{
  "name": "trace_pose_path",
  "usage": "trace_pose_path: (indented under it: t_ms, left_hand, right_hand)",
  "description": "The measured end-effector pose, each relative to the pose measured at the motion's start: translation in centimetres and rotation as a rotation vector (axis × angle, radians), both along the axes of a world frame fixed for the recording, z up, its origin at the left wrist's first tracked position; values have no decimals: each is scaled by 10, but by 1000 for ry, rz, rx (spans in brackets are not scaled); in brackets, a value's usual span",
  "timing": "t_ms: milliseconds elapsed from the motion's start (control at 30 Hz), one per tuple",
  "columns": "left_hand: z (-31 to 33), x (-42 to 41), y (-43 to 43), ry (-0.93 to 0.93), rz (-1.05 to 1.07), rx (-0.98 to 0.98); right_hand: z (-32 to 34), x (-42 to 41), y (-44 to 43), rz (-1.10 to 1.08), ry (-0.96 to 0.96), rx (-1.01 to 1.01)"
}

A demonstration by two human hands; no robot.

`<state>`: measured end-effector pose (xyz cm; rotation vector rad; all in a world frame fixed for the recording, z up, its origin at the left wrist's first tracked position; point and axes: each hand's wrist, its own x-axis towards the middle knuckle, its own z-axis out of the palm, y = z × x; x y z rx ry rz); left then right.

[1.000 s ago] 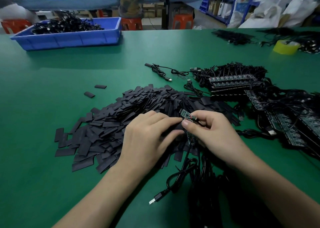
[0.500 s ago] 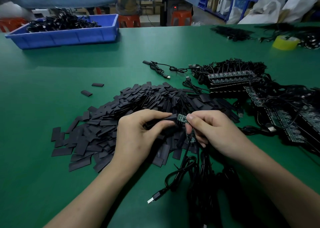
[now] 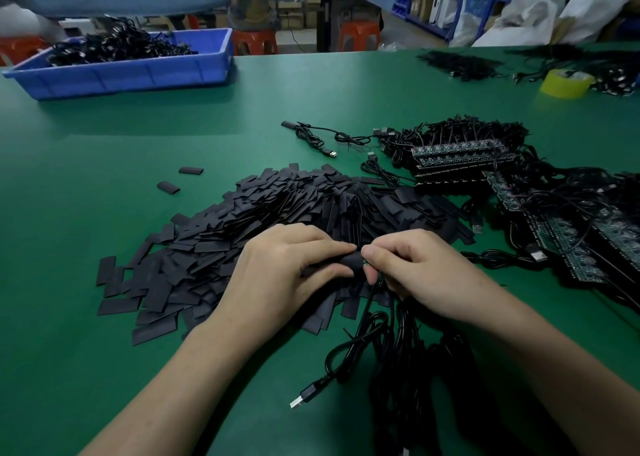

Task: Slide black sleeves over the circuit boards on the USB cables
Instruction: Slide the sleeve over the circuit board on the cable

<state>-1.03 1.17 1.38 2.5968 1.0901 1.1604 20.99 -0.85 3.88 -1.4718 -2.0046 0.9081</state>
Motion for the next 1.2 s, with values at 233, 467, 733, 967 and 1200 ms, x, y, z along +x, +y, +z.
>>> trace_pose_path:
  t_ms: [233,467,733,967,1200]
  left_hand:
    - [-2,3,-1,-68,-61,-96]
    - [2,5,-4,-168,-81,-177]
    - [1,10,-8,-191,-58,-196]
    - [2,10,-5,-288,35,-253]
    - [1,10,-4,-428,44,-369]
  right_hand:
    - [-3,3,2,40,50,-45]
    - [-3,5,4,119,272,-170]
    - [-9,6,5,147,273,-157]
    - [-7,6,3,-3,276,121]
    - [-11,5,1,-34,238,445]
